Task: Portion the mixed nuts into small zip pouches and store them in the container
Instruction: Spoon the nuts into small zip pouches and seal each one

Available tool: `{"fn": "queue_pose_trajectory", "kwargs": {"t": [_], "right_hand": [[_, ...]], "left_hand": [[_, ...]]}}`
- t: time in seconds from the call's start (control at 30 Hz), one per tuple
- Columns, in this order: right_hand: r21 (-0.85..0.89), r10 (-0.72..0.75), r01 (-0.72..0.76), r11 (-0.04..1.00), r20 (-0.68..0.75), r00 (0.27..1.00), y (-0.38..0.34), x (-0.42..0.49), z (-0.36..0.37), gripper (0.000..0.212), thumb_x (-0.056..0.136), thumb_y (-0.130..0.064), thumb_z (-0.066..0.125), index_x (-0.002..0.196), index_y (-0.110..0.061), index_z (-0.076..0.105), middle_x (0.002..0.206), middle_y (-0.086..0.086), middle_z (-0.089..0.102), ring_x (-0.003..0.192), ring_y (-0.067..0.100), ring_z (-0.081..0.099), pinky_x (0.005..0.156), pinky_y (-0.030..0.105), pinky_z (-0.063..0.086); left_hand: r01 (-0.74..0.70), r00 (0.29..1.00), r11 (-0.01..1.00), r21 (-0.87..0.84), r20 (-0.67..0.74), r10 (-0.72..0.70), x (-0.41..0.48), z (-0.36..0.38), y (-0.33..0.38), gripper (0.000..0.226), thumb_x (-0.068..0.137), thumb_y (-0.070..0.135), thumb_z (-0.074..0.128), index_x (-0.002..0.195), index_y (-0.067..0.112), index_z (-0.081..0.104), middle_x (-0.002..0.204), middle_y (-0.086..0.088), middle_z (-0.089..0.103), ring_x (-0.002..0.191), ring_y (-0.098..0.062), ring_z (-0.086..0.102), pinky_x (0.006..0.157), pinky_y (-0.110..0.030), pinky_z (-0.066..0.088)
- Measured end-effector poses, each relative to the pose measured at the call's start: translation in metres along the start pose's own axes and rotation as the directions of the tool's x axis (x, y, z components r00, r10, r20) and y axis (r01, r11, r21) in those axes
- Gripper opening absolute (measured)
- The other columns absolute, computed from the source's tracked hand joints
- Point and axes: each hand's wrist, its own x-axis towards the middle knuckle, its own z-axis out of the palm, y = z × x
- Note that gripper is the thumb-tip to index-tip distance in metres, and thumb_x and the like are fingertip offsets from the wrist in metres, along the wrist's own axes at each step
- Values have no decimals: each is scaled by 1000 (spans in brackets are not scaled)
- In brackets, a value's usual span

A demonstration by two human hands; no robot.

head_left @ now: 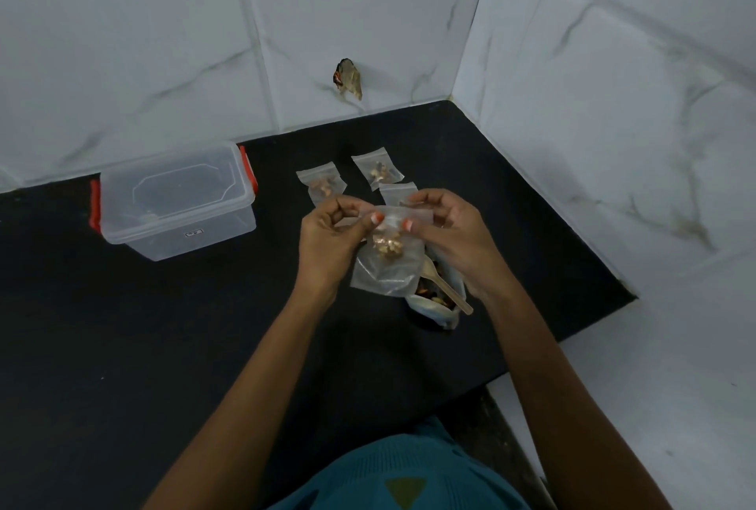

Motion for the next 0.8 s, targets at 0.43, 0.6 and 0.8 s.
{"fn": "queue_pose_trajectory", "kwargs": {"t": [0.43,0.6,0.8], "right_hand": [[109,94,-88,990,-56,994,4,2,-2,11,86,-14,58,94,-14,66,92,0,70,86,10,68,69,19,54],[51,54,-54,997,2,999,2,1,-2,9,85,-11,59,81,-17,65,85,-3,68,83,5,65,77,23,53],[-98,-34,28,995,-68,997,1,3,0,11,89,-5,55,80,-11,60,76,-5,62,67,-8,62,61,8,47]], "left_hand": [[118,992,993,3,42,-118,6,-1,-1,12,89,11,54,92,13,66,98,3,68,94,-4,65,79,-19,51],[55,998,997,48,30,-56,8,1,3,11,88,9,55,86,15,65,97,5,67,88,1,64,74,-14,51],[45,999,997,68,-7,-45,7,5,-1,12,89,8,54,85,14,63,74,9,68,75,-1,65,70,-15,52]]}}
